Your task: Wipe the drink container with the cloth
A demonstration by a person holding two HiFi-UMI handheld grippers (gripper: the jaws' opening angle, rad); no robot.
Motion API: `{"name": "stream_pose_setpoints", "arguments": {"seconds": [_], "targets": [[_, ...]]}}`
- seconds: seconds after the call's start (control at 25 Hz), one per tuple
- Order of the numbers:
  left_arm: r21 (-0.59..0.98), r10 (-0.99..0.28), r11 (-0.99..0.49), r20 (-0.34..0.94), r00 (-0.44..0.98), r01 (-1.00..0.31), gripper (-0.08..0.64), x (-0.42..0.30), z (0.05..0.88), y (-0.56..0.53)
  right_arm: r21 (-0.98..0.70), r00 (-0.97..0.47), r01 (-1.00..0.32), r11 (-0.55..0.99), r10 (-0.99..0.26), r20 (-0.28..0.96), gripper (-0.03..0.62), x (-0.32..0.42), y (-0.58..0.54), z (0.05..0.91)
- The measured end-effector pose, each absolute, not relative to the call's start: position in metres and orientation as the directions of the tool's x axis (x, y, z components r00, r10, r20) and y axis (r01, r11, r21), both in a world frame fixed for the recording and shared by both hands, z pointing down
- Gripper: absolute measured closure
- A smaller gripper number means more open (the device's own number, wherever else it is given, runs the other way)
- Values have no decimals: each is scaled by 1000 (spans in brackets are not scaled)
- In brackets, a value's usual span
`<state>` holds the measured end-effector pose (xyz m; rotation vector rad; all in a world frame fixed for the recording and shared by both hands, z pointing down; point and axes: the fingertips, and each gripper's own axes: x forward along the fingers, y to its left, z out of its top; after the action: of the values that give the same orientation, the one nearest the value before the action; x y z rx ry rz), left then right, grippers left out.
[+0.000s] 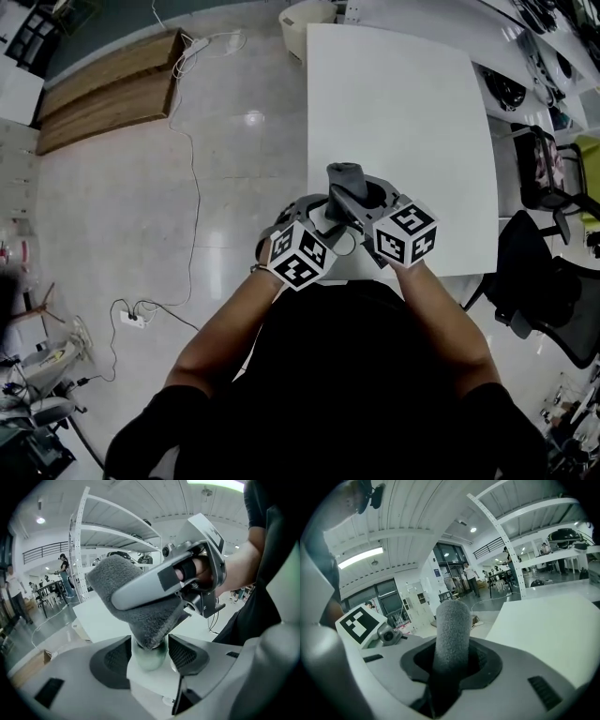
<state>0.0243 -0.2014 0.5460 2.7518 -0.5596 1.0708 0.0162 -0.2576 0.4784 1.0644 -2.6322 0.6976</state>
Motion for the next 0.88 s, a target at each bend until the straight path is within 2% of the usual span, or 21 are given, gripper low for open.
{"name": "stream_pose_setpoints", "arguments": {"seconds": [0.28,0.88], "targets": [[-10,-281,-923,701,655,-386,310,23,554,-199,-419,-690,-721,552,-629,358,486,41,-264,483],[-4,-270,-930,685,677,-367,310,33,540,-201,-423,-588,-801,424,-689,424,486,93,-256,511]]}}
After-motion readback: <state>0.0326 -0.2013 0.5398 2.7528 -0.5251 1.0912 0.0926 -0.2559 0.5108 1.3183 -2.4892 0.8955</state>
